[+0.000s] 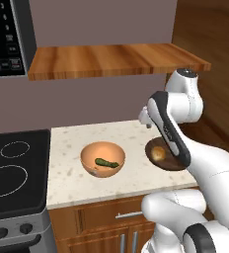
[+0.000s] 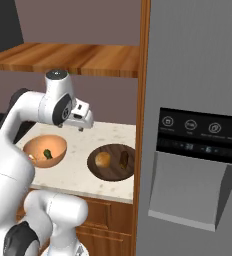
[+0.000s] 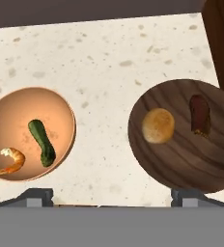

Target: Place the bowl containing the squash and shrimp in the microwave. Close the microwave door and press the start button to microwave the meal.

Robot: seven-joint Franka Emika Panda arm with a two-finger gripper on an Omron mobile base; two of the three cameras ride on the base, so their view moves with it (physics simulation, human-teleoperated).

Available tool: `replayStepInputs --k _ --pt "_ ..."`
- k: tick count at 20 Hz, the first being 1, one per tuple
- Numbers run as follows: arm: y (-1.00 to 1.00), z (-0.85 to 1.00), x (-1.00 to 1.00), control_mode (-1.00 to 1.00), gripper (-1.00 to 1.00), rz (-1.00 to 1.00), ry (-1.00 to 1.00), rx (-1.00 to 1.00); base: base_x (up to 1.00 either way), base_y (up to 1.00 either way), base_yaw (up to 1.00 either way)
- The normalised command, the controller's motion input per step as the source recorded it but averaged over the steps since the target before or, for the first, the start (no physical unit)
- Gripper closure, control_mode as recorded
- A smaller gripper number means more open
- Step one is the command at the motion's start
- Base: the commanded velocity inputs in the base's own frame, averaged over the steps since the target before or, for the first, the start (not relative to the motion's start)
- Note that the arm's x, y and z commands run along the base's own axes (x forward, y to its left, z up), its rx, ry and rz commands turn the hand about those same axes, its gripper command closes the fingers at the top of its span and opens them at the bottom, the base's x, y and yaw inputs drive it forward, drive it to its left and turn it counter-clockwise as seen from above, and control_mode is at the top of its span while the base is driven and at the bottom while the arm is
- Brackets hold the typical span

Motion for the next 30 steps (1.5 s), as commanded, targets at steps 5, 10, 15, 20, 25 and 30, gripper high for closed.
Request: replayStepInputs --k 5,10,15,20,25,30 --pt "0.38 -0.60 -0.35 -1.00 -1.00 -0.09 -0.08 0.06 0.00 0.00 0.00" --pt "0.38 -0.31 -0.03 -1.00 -1.00 -0.11 0.03 0.06 0.00 0.00 0.00" --pt "0.34 -0.32 0.00 -1.00 -1.00 -0.12 0.11 0.07 0.00 0.00 0.00" --pt "0.19 -0.25 0.20 -1.00 -1.00 -0.08 0.11 0.11 0.00 0.00 0.00" --pt "0.21 -0.33 0.32 -1.00 -1.00 -0.01 0.10 0.05 0.00 0.00 0.00" --pt "0.25 -0.28 0.48 -1.00 -1.00 0.00 0.17 0.00 0.00 0.00 0.00"
